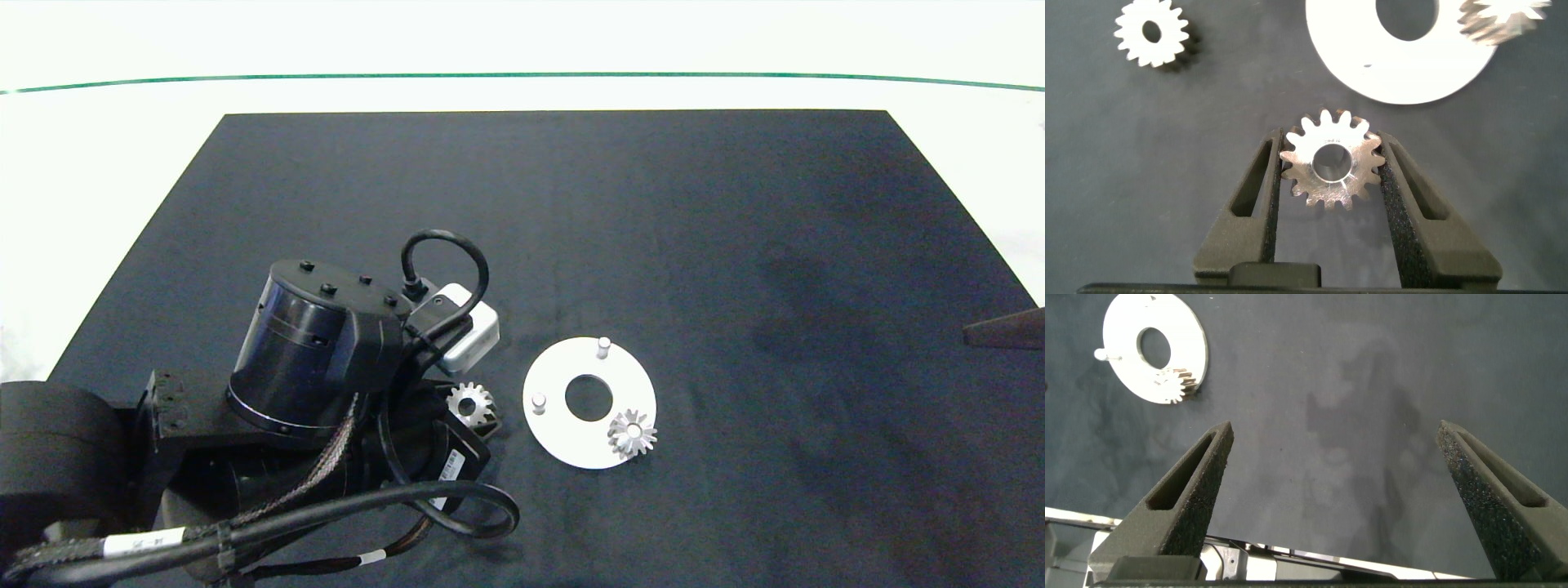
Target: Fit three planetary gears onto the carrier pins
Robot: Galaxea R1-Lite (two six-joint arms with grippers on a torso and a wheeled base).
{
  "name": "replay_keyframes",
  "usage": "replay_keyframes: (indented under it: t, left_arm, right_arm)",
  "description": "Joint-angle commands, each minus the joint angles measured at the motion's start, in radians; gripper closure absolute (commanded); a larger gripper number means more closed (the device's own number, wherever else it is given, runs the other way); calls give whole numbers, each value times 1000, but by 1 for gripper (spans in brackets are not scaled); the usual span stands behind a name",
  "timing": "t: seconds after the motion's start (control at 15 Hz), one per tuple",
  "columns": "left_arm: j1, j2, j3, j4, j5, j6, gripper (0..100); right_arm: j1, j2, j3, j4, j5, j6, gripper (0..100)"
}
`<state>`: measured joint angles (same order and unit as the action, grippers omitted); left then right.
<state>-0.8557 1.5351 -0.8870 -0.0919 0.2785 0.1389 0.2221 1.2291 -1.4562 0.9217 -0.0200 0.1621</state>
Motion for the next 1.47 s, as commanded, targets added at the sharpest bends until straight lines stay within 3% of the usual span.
replay_keyframes:
  t: [0.07,0.73,1.13,1.47]
  left_arm:
    - [-39,10,0,-3,1,2,78]
    - [-128,106,-86,-5,1,22,78]
    - [-120,165,-145,-5,45,71,78]
    - [-103,181,-156,24,59,93,78]
  right_arm:
    - [-9,-53,36,5,2,4,0]
    - [-9,-163,119,5,3,4,0]
    - [-9,-174,132,5,11,4,0]
    - [-9,-181,149,5,22,5,0]
